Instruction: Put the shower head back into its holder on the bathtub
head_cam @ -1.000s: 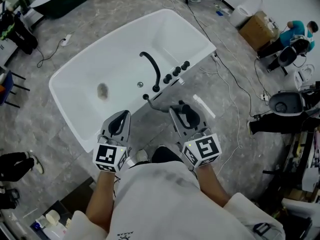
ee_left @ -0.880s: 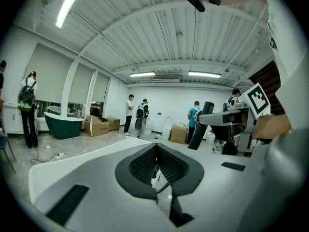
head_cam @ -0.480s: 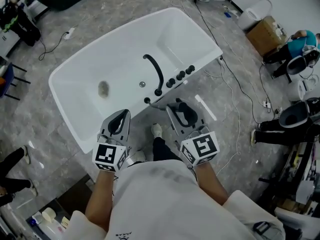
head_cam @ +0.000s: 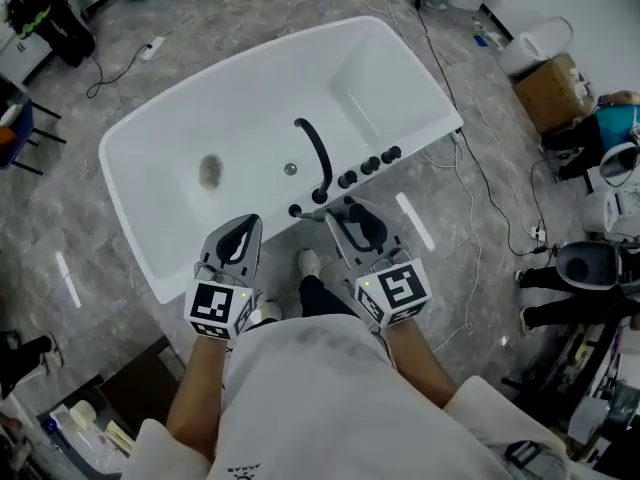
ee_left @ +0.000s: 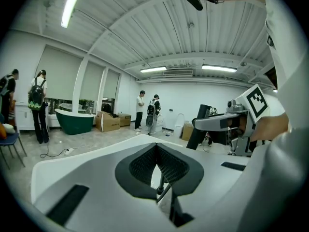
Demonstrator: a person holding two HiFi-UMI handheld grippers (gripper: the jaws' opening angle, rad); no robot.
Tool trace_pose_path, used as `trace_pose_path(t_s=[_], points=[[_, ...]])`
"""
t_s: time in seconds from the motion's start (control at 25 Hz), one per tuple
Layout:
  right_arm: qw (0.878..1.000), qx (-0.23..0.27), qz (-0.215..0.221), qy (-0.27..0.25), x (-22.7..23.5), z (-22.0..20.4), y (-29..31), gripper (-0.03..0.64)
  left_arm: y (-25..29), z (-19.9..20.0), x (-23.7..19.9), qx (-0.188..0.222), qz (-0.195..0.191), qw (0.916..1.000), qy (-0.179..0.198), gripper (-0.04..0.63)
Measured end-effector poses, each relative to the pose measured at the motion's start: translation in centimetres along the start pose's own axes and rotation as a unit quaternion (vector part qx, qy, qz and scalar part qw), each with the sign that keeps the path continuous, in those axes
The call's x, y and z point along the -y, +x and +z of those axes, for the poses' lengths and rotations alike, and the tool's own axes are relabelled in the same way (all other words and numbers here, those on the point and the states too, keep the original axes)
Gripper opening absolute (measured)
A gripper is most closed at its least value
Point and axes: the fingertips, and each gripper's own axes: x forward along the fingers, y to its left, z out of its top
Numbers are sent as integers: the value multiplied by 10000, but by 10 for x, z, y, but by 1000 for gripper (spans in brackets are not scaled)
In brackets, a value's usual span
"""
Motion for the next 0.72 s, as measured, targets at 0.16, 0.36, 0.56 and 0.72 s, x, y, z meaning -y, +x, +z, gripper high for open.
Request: trace_pose_path(t_s=[0.16,0.36,0.56,0.72], points=[[9997,-159,173,8,10,-9,19,146,12,-7,-8,-116,128,9998,-117,12],[9986,-393,347,-12,20,-27,40,146,25,-21,-16,-284,242,9991,-216,12],[9972,-597,453,11,32,-49,61,146,39,-36,-22,-426,309,9983,-252,12],[9957,-774,504,-16,38,-68,73,146,48,-57,-22,-555,328,9974,-318,12]])
